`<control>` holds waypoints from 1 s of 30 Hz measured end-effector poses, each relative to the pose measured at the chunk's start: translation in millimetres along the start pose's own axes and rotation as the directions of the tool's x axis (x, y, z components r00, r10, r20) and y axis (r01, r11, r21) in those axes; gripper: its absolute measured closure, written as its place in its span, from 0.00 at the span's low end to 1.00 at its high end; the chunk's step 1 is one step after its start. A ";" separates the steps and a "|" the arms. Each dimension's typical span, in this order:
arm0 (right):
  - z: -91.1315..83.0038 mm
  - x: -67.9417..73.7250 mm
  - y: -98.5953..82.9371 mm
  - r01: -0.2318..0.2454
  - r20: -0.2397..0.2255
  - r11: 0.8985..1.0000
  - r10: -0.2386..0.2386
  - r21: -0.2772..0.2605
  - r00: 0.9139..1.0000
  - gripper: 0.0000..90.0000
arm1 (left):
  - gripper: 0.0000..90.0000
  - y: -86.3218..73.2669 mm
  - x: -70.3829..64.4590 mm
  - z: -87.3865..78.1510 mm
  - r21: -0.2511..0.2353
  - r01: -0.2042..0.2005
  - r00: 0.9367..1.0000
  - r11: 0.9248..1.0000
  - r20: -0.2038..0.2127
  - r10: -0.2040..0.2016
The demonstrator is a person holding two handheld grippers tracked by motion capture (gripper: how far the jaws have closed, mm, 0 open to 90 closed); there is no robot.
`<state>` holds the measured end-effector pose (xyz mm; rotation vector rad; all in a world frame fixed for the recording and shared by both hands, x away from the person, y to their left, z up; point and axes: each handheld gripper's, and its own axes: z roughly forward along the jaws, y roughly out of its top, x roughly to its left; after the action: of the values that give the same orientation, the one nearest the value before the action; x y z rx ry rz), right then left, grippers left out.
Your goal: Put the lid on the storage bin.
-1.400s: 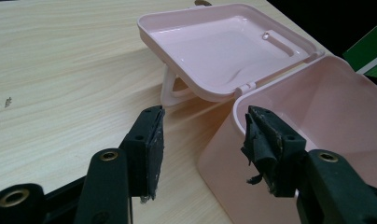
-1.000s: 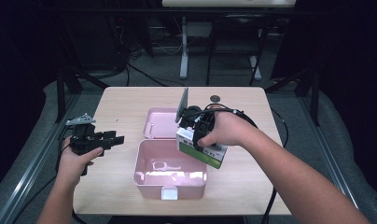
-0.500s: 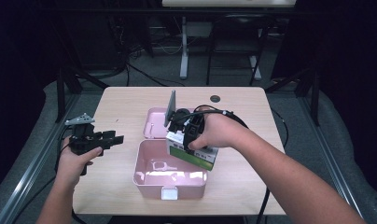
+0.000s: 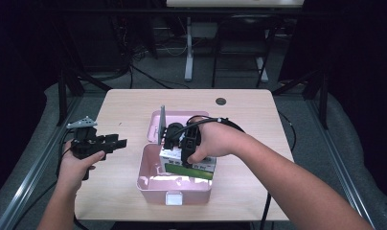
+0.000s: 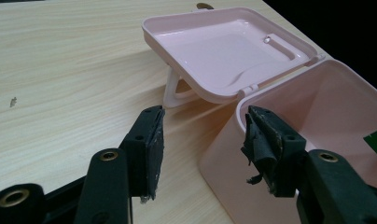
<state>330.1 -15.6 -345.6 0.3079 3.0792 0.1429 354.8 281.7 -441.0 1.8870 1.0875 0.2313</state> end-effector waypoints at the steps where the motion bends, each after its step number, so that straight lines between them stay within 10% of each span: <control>1: 0.5 1.0 0.5 0.011 -0.003 1.000 -0.011 0.003 1.000 0.68 | 0.52 0.0 0.1 0.0 0.001 0.000 1.000 1.000 -0.001 0.000; 30: 41.9 14.8 8.7 0.090 -0.038 0.995 -0.089 0.036 0.995 0.68 | 0.52 -0.3 -0.1 1.0 -0.001 -0.001 1.000 1.000 0.001 0.001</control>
<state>319.4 -0.5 -387.0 0.1700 3.1282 0.0877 355.0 281.0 -441.8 1.8865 1.0858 0.2314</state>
